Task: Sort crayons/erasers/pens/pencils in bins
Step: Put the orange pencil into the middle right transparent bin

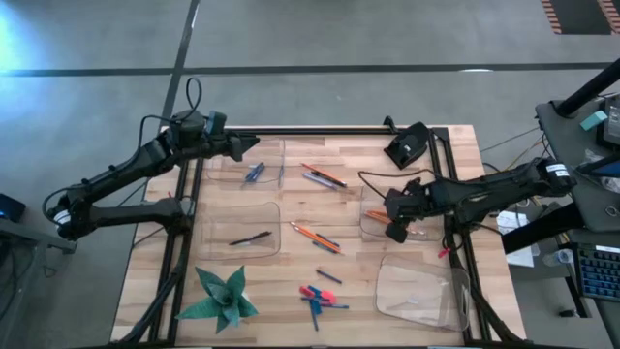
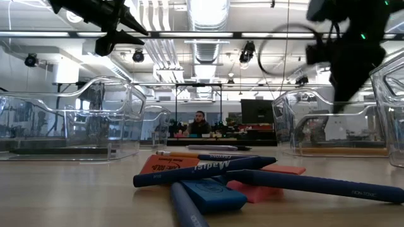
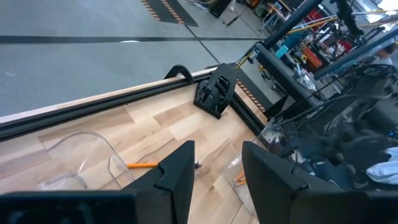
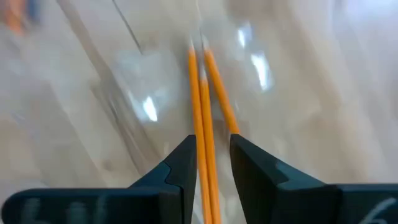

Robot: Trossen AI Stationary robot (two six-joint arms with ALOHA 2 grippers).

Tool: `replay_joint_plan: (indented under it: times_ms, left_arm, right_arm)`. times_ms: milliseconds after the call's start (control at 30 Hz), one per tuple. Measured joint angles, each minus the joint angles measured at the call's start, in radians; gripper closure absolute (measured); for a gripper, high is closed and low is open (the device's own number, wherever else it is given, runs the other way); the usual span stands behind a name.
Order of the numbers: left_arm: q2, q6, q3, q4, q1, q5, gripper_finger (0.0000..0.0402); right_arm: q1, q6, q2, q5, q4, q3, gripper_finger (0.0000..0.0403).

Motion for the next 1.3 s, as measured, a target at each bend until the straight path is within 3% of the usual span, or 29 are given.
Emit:
replay_joint_plan:
  times_ms: [133, 267, 367, 633, 800, 933, 1067, 1300]
  left_arm:
    - [0.0, 0.0, 0.0, 0.007, 0.0, 0.0, 0.0281]
    - [0.0, 0.001, 0.0, 0.007, 0.0, 0.0, 0.0281]
    - [0.0, 0.001, 0.0, 0.007, 0.0, 0.0, 0.0281]
    - [0.0, 0.001, 0.0, 0.01, -0.001, 0.0, 0.0281]
    - [0.0, 0.001, 0.0, 0.011, -0.001, 0.0, 0.0281]
    - [-0.001, -0.001, 0.0, 0.011, -0.001, 0.0, 0.0281]
    - [-0.002, -0.003, 0.0, 0.01, -0.001, 0.001, 0.0281]
    - [-0.004, -0.027, 0.0, 0.007, -0.002, 0.001, 0.0281]
  right_arm:
    - [0.0, -0.041, 0.0, 0.108, 0.005, 0.118, 0.0319]
    - [-0.009, 0.024, 0.012, 0.341, 0.03, 0.216, 0.0317]
    - [-0.061, 0.113, 0.032, 0.378, 0.04, 0.253, 0.0314]
    - [-0.243, 0.064, 0.17, 0.206, 0.213, 0.302, 0.0281]
    - [-0.333, -0.012, 0.323, 0.189, 0.246, 0.395, 0.0253]
    - [-0.403, -0.032, 0.462, 0.067, 0.246, 0.491, 0.0239]
    - [-0.46, -0.056, 0.602, -0.073, 0.246, 0.596, 0.0238]
    - [-0.518, -0.145, 0.807, -0.141, 0.243, 0.762, 0.0254]
